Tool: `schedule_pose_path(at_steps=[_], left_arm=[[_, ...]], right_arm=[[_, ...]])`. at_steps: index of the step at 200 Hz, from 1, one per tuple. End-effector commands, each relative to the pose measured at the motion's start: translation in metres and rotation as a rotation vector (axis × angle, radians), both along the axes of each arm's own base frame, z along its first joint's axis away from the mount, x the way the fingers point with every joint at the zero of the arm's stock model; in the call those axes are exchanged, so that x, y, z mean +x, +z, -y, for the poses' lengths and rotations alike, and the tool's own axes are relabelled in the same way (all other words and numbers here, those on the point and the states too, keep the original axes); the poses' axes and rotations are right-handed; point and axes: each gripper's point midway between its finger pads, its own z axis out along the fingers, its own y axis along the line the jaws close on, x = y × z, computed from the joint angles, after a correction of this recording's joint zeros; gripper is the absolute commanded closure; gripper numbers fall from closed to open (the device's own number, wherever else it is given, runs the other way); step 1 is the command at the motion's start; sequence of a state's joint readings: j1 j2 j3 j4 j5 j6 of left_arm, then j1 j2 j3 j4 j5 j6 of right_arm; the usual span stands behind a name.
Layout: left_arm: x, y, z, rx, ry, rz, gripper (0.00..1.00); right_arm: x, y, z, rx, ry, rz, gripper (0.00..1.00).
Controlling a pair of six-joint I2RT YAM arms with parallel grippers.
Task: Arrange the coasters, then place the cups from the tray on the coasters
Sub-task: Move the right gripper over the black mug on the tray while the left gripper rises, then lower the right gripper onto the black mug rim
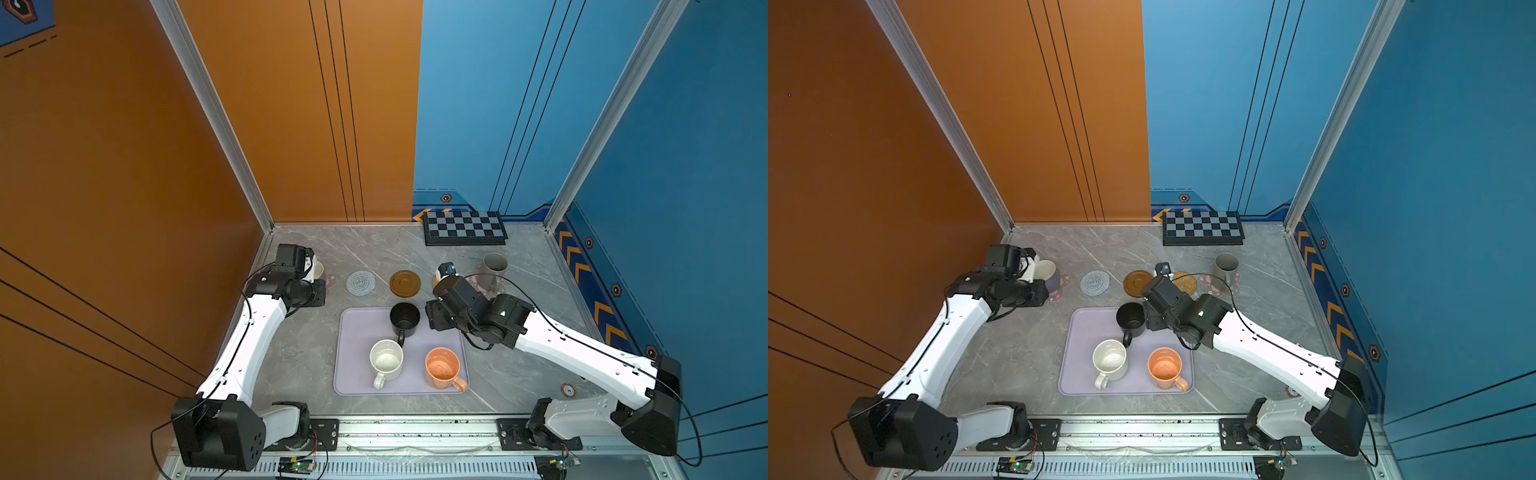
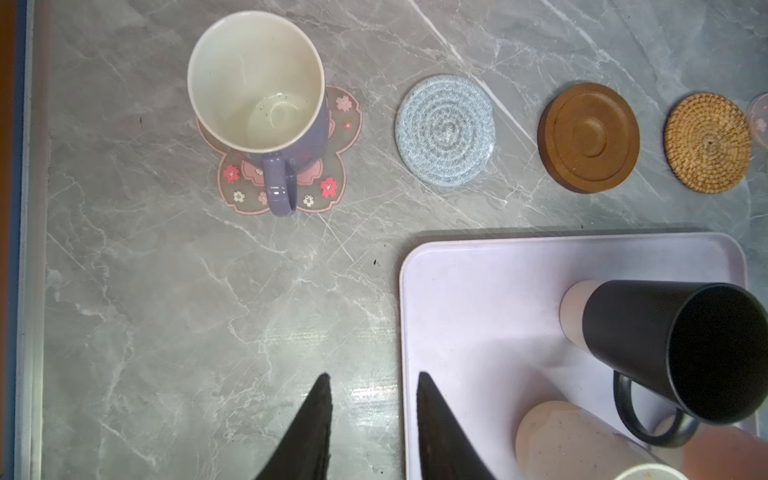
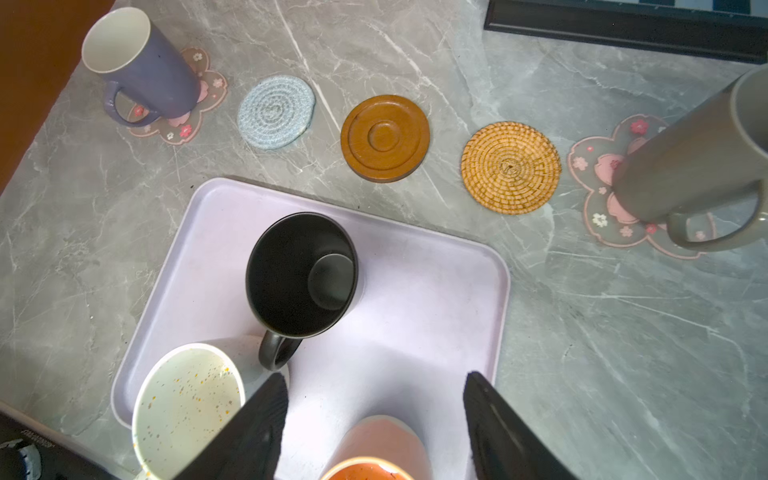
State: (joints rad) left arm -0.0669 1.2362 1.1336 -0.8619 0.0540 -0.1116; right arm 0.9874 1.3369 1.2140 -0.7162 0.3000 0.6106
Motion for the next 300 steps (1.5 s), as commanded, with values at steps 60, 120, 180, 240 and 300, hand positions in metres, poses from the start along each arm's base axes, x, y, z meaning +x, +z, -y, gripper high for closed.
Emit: schedule_pose_path(at_steps=[60,120,180,240,300], left_arm=[[-0.02,-0.013,0.022,0.026,-0.057,-0.045,0.64],[-0.027,-0.014,0.027,0.041,-0.09,-0.037,0.64],[-0.028,-0.025,0.026,0.066,-0.099,-0.073,0.64],[-0.029,-0.03,0.025,0.076,-0.108,-0.087,0.64],[-0.029,-0.036,0.024,0.086,-0.106,-0.107,0.64]], right_arm=[[-0.038,-0.024,-0.018,-0.103,0.014,0.002,0.31],[-0.042,-0.04,-0.037,-0.106,-0.035,-0.019,0.31],[-0.037,-0.064,-0.057,-0.106,-0.087,-0.1,0.33],[-0.025,-0.077,-0.056,-0.09,-0.158,-0.152,0.33],[-0.028,-0.087,-0.076,-0.121,-0.08,-0.192,0.36]])
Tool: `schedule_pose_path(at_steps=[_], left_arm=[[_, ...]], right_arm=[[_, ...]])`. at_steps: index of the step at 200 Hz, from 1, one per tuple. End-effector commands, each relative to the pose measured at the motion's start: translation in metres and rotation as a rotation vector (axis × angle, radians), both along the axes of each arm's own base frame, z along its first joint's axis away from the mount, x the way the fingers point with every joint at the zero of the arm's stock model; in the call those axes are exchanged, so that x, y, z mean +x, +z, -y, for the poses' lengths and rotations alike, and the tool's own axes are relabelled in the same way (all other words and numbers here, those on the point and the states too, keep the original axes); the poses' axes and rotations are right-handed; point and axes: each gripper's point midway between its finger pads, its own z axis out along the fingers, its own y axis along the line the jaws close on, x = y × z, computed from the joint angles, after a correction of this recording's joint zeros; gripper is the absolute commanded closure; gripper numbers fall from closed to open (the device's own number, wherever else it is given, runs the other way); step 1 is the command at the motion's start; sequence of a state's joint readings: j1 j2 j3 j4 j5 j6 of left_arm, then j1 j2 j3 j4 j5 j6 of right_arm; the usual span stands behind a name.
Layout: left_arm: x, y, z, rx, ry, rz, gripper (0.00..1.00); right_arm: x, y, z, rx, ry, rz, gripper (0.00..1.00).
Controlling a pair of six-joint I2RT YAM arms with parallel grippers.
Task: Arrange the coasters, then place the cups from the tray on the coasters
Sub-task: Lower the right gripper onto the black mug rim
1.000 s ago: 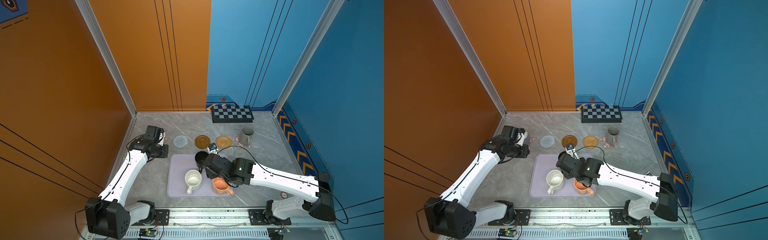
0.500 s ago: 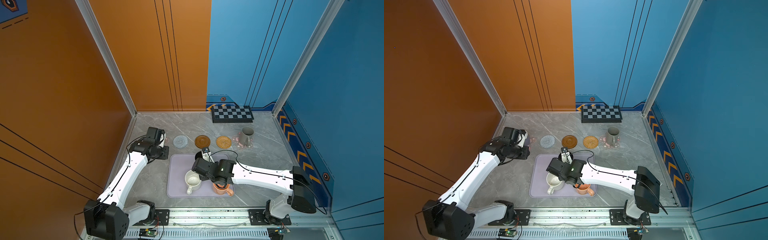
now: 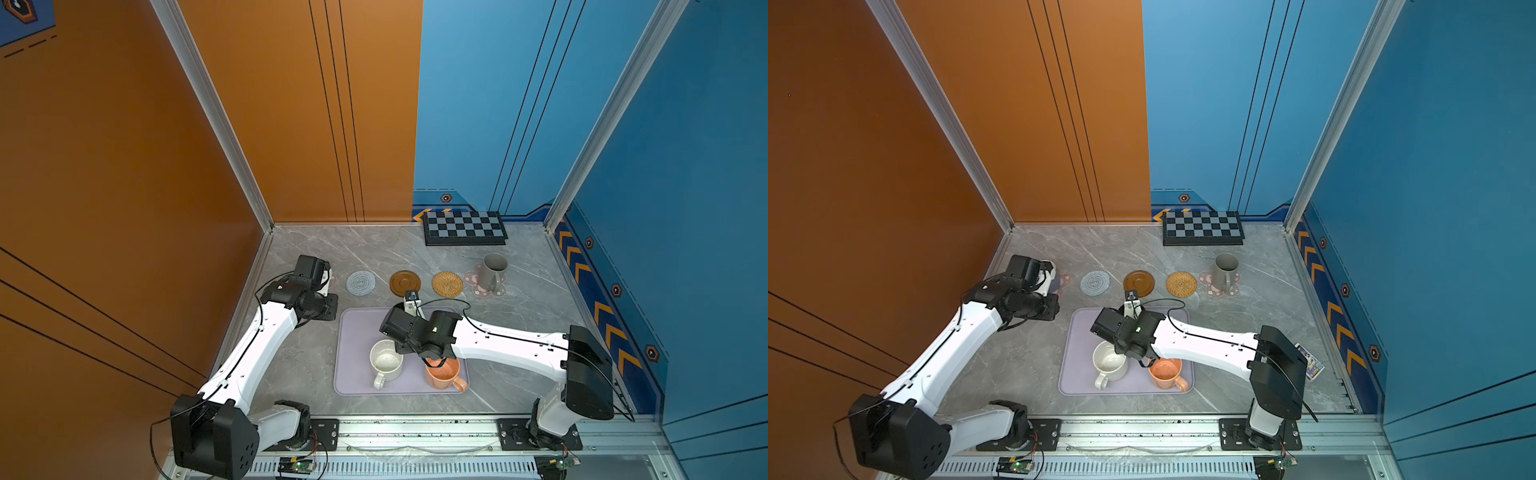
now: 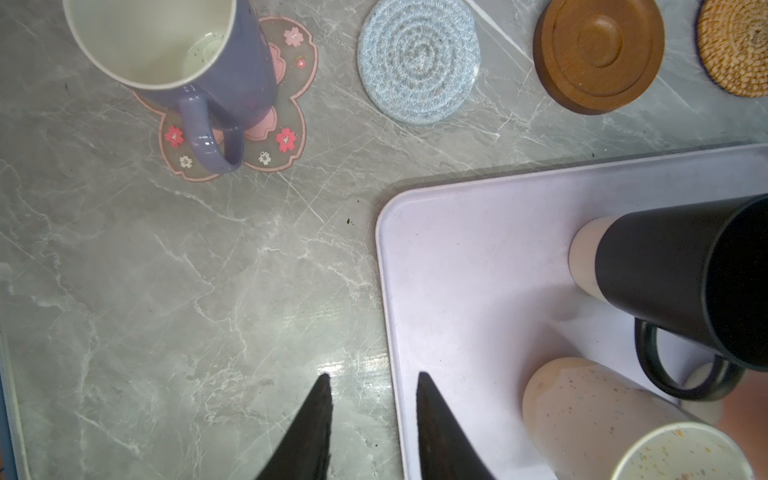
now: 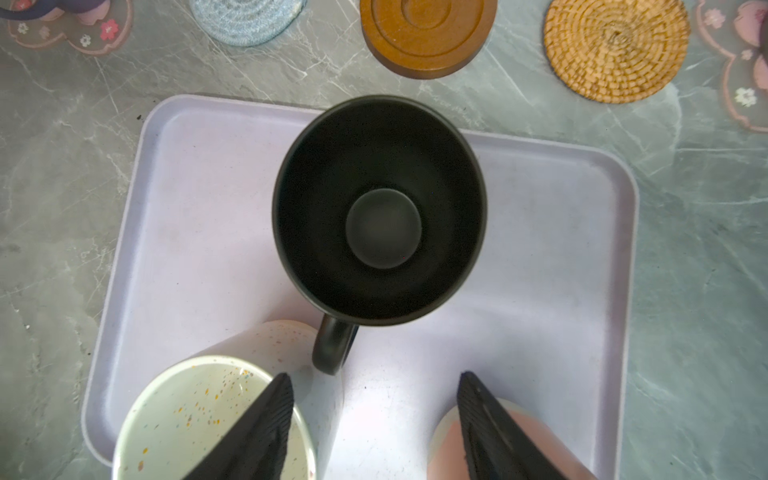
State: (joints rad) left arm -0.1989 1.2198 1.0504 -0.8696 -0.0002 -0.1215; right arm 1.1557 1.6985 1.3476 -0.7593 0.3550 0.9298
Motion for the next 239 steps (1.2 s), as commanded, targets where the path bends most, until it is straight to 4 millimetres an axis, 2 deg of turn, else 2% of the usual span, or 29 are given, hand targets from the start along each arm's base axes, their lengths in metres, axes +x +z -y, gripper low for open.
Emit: schedule_pose_path(at_steps=[1,43,93,182,239], left_arm=[[-0.007,-0.009,-0.003,0.035,-0.008,-0.038,0.64],[-0.007,-0.009,-0.003,0.036,-0.009,-0.037,0.64],[-0.006,-0.012,-0.003,0.036,-0.009,-0.049,0.64],[-0.006,-0.015,-0.003,0.038,-0.011,-0.061,0.64],[-0.006,-0.017,-0.002,0.037,-0.011,-0.066,0.64]], right_arm=[[-0.004,-0.007,-0.007,-0.029,0.039,-0.034,0.36],[0.0,-0.014,-0.006,-0.041,0.014,-0.041,0.37],[0.01,-0.014,0.0,-0.038,-0.027,-0.034,0.36],[0.015,-0.025,-0.001,-0.057,-0.035,-0.048,0.37],[0.016,-0.028,0.016,-0.081,-0.066,-0.038,0.38]])
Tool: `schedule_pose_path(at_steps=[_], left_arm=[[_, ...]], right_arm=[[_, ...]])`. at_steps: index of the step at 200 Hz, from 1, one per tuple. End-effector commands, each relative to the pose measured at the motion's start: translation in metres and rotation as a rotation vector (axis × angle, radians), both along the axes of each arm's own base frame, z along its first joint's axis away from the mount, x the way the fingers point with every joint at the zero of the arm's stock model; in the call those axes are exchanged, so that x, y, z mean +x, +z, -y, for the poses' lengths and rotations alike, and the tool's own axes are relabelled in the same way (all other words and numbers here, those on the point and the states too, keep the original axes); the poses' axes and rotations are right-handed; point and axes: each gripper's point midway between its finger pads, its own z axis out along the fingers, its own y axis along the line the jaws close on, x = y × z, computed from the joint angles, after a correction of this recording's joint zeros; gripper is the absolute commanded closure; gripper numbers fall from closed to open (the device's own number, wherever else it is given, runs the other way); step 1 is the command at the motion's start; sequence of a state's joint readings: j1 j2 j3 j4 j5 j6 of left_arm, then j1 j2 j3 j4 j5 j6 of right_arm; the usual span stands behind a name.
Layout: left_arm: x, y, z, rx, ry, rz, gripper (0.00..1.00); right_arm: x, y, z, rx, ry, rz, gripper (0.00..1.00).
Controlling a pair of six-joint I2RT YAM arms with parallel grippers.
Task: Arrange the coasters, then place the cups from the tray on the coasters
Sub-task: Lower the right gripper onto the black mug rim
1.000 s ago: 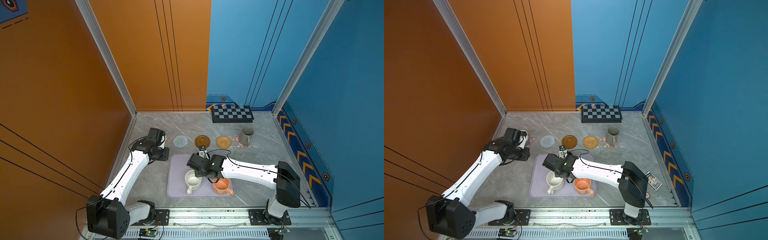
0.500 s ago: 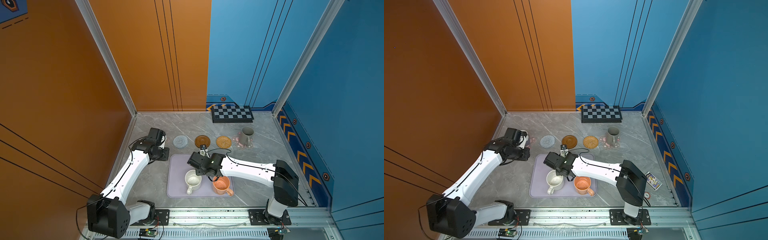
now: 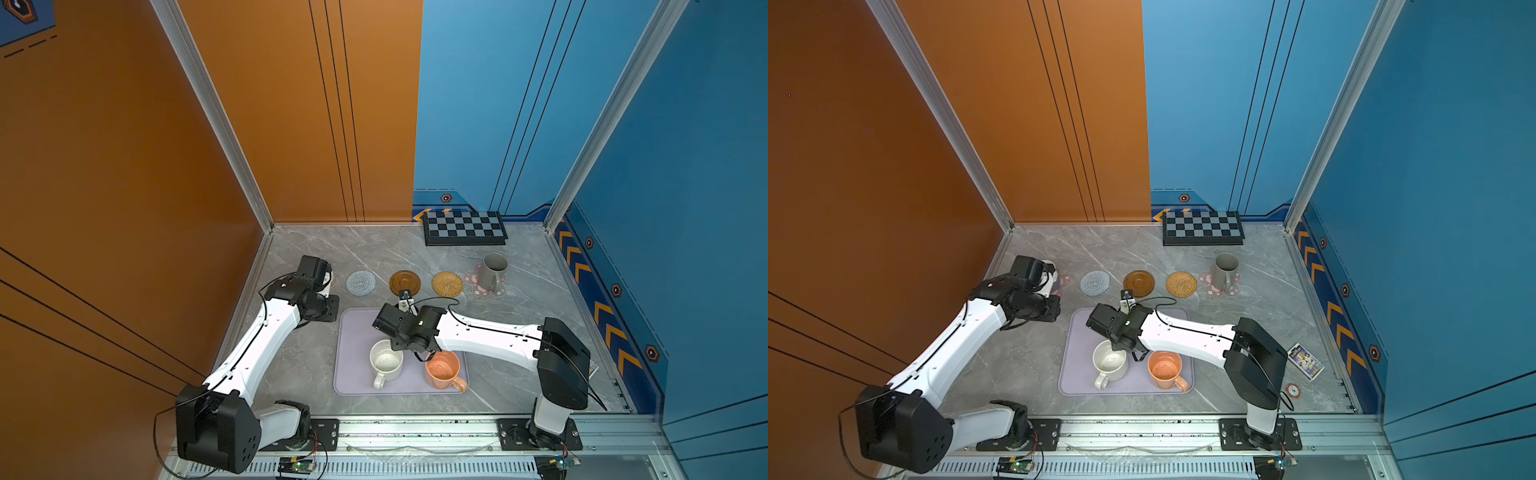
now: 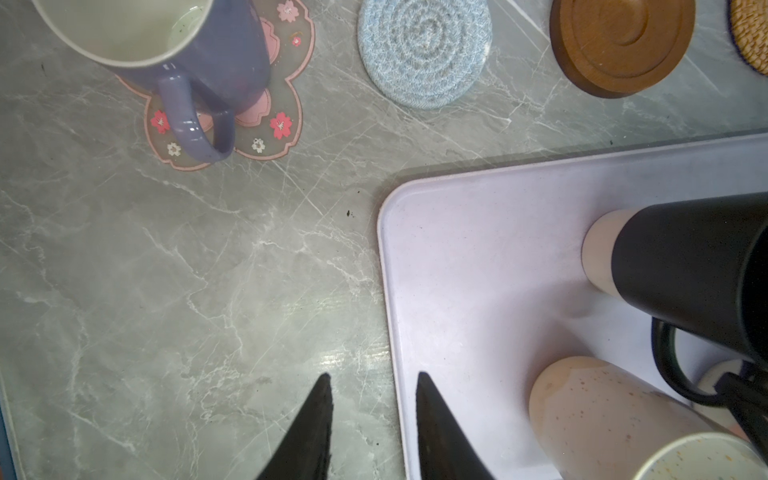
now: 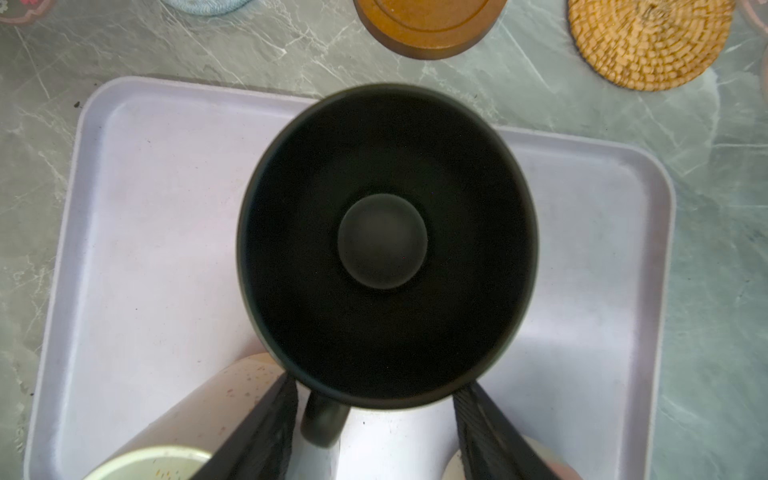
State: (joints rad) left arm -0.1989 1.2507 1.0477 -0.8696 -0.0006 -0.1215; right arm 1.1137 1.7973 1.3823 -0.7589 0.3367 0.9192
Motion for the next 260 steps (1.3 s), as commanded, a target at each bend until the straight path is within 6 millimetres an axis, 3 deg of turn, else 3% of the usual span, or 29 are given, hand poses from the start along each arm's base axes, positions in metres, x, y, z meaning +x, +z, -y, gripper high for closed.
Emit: schedule_pose_path(at_steps=[1,41,85,145,226,231,260], left_arm=[[-0.007,-0.007,-0.002,0.03,-0.013,-0.033,0.64],[-0.007,-0.009,0.0,0.031,-0.015,-0.039,0.64],[-0.007,-0.011,0.001,0.036,-0.017,-0.046,0.65],[-0.007,-0.012,0.001,0.042,-0.018,-0.048,0.65],[-0.007,-0.012,0.001,0.047,-0.017,-0.046,0.65],[-0.014,-0.021,-0.001,0.054,-0.017,-0.073,0.65],[-0.014,-0.021,-0.001,0.055,-0.019,-0.072,0.65]], right_arm=[[0.001,-0.002,0.017,-0.027,-0.04,0.004,0.38],[0.0,-0.002,0.037,-0.038,-0.072,0.007,0.38],[0.001,0.0,0.045,-0.041,-0.076,0.015,0.39],[0.002,-0.001,0.03,-0.031,-0.013,-0.005,0.47],[0.0,-0.016,0.014,-0.044,0.028,-0.054,0.49],[0.0,-0.016,0.014,-0.045,0.029,-0.055,0.49],[0.001,-0.018,0.014,-0.051,0.028,-0.054,0.57]])
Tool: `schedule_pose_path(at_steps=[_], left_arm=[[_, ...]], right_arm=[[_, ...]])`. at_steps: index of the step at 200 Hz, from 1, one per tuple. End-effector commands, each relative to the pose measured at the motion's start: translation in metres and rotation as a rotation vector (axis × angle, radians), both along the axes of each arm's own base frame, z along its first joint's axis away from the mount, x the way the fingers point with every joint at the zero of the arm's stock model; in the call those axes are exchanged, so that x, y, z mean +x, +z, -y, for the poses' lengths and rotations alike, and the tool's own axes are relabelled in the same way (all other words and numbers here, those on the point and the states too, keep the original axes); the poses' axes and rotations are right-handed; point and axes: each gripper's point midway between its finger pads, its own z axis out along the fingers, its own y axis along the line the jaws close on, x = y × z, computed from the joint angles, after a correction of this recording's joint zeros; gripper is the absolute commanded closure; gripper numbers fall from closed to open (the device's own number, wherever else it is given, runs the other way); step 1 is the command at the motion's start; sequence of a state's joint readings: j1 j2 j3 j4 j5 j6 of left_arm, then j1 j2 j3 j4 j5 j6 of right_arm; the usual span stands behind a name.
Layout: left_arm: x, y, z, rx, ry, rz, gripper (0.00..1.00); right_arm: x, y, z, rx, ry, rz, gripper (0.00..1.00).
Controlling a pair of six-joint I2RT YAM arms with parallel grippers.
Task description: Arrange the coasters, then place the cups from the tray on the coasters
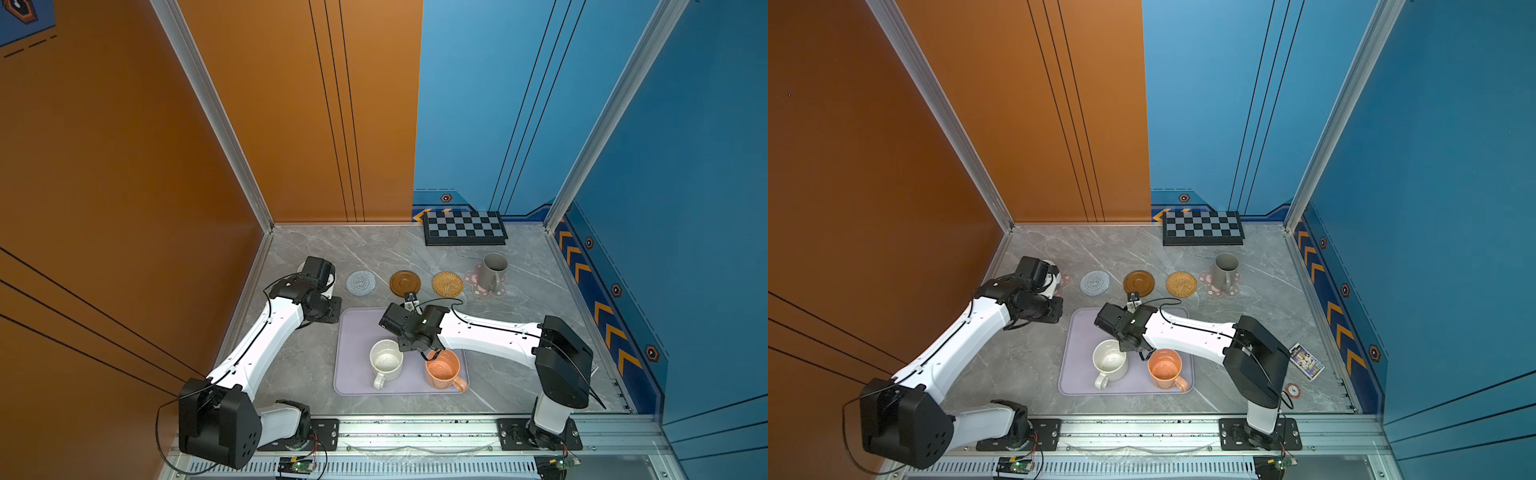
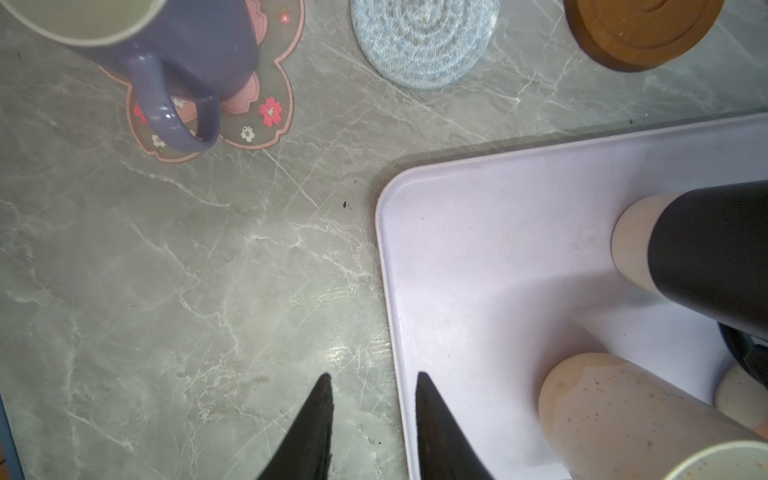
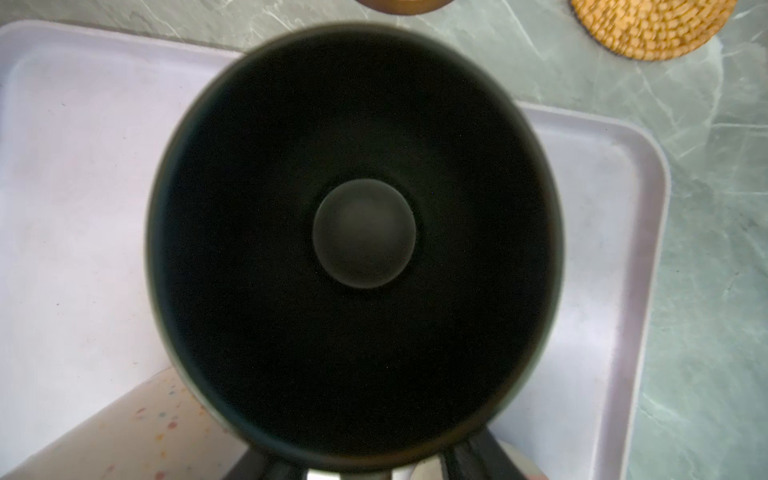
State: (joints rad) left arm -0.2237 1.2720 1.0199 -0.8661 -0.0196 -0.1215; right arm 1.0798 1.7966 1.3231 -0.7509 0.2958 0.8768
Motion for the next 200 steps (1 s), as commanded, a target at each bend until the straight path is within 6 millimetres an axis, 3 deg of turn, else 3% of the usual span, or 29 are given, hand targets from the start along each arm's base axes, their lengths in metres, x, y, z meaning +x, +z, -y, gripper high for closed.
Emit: schedule_pose_path(at_steps=[1,62,115,200], left_arm=[[-0.009,-0.006,-0.003,0.028,-0.002,-0.031,0.65],[-0.01,-0.007,-0.003,0.03,-0.001,-0.035,0.65],[-0.01,-0.007,-0.002,0.033,-0.006,-0.034,0.64],[-0.019,0.015,0.021,-0.08,-0.071,0.037,0.63]], right_arm=[[0.002,0.002,-0.003,-0.007,0.012,-0.001,0.57],[0.0,-0.002,-0.002,-0.018,0.016,-0.005,0.61],[0.001,-0.002,-0.006,-0.013,0.029,-0.001,0.72],[0.001,-0.003,-0.009,-0.01,0.044,-0.006,0.82]])
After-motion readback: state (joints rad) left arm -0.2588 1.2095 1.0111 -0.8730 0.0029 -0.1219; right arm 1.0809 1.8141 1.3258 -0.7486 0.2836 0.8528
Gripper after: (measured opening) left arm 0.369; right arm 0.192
